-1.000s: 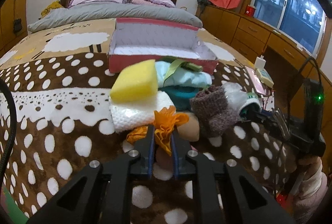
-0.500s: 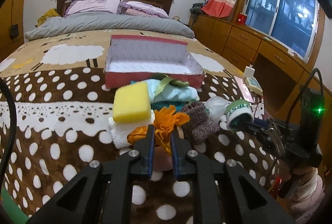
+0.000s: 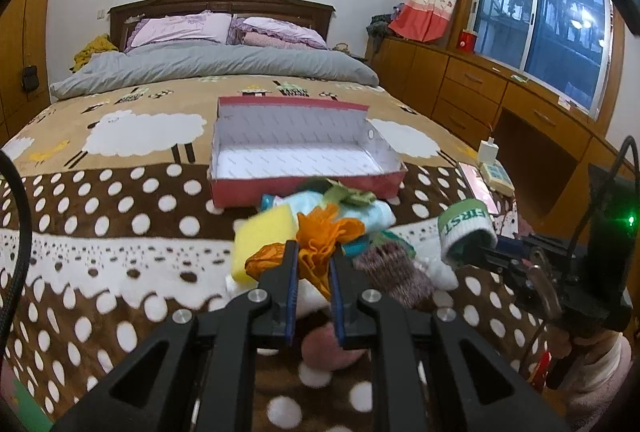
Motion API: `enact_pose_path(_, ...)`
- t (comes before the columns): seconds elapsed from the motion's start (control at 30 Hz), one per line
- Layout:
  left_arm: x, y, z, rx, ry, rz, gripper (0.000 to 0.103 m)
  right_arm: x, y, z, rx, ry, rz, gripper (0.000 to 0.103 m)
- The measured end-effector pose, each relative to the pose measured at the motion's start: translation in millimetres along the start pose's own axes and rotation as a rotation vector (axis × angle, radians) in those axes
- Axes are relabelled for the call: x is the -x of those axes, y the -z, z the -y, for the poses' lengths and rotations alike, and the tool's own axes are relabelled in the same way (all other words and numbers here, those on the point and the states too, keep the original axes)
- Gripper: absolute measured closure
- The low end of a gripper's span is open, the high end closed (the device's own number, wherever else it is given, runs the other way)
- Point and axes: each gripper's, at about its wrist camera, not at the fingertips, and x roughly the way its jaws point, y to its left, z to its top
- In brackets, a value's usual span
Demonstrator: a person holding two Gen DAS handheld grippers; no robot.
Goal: Organize soft objects
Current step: 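Carry the orange bow and green-white sock over the open shoebox with both grippers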
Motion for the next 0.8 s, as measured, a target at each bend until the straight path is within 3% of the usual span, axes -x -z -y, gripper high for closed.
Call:
enact_pose_path(0.3, -13, -31, -8, -0.022, -0.019, 0.036, 0.089, -12, -27, 1, 0.012, 0.002, 0.009, 0.08)
enact_pose_path(0.8, -56, -78, -20, -0.04, -0.032, 0.029, 0.089, -43, -71, 17, -0.006, 0.017, 0.012, 0.08)
